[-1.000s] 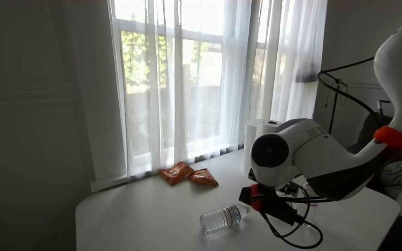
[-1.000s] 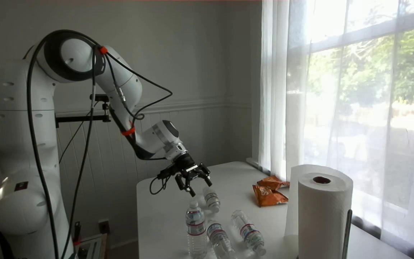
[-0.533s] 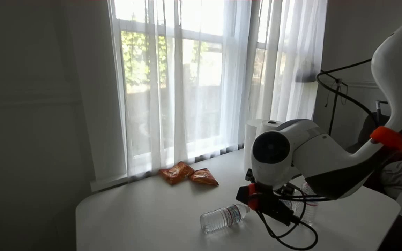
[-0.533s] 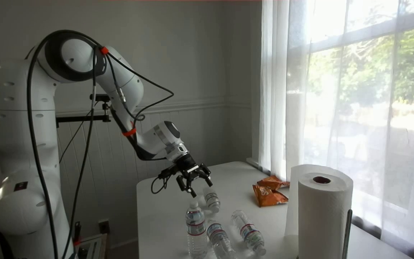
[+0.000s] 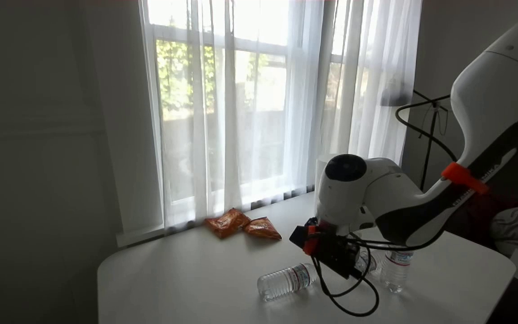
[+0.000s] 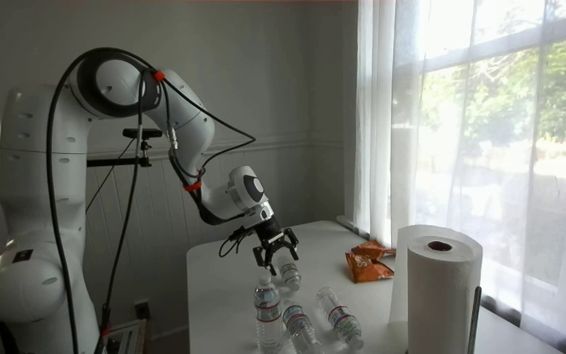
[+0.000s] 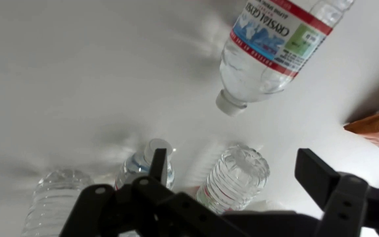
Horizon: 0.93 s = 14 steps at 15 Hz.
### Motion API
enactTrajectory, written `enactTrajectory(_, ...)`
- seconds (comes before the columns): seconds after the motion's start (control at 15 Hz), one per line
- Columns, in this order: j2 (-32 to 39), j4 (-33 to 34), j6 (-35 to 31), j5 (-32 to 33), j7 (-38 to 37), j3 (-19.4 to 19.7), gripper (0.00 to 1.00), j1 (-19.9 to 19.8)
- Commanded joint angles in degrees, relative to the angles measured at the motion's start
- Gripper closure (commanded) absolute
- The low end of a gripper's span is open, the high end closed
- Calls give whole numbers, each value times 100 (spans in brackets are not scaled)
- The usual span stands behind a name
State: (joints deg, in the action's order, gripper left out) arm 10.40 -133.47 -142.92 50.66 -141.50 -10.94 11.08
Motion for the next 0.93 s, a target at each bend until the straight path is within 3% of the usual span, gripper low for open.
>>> enactTrajectory(0.0,415,246,-767,-838,200,131,0,-66)
enactTrajectory(0.2,630,332,-1288,-1471,537,271,0,-4)
enactTrajectory(0.27,706,346,-1436,-1536,564,95,0,-205)
enactTrajectory(0.87,1236,331,-2392,-2658,1409,-157,0,-714)
